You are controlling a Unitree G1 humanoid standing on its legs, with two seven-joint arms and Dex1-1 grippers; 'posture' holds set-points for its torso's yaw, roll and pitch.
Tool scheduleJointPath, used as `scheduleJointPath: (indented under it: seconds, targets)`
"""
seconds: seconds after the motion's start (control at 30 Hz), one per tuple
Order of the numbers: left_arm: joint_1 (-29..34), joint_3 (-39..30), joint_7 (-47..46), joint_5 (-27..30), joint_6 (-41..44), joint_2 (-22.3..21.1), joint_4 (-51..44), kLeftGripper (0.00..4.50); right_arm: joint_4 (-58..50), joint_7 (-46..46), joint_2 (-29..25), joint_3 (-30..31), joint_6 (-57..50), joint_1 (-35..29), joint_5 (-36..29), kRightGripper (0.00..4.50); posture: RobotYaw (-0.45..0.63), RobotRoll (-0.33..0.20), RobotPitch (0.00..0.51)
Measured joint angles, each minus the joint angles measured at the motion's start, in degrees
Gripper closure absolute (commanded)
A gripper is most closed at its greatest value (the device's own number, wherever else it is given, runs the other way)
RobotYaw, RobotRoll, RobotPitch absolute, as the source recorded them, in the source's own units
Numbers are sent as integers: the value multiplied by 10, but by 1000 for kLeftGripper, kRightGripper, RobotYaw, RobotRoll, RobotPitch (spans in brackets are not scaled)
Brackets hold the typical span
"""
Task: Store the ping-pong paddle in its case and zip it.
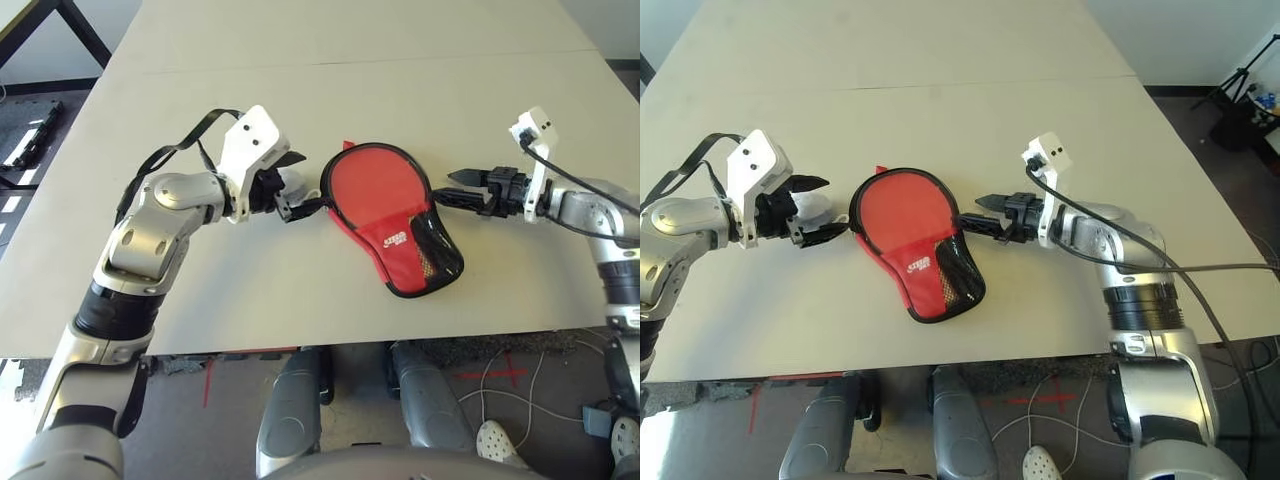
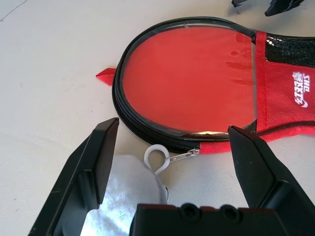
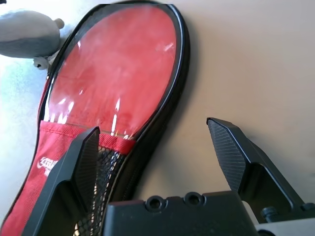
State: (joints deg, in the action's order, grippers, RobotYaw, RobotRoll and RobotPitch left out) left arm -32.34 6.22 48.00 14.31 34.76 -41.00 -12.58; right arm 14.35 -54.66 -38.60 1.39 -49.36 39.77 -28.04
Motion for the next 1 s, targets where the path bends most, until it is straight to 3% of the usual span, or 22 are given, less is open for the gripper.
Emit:
scheduleJointPath:
  seconds: [0.53, 0.8, 1.0]
  targets:
    - [0, -3, 0, -2, 2, 4, -1, 0, -71, -14, -4, -3, -78, -45, -33, 30, 26, 0, 241]
    - [0, -6, -5, -15, -2, -7, 17, 0, -28, -4, 29, -6, 78, 1, 16, 30, 24, 0, 243]
    - [0, -7, -15, -27, -2, -8, 26, 0, 17, -36, 61, 40, 181, 25, 72, 30, 35, 0, 246]
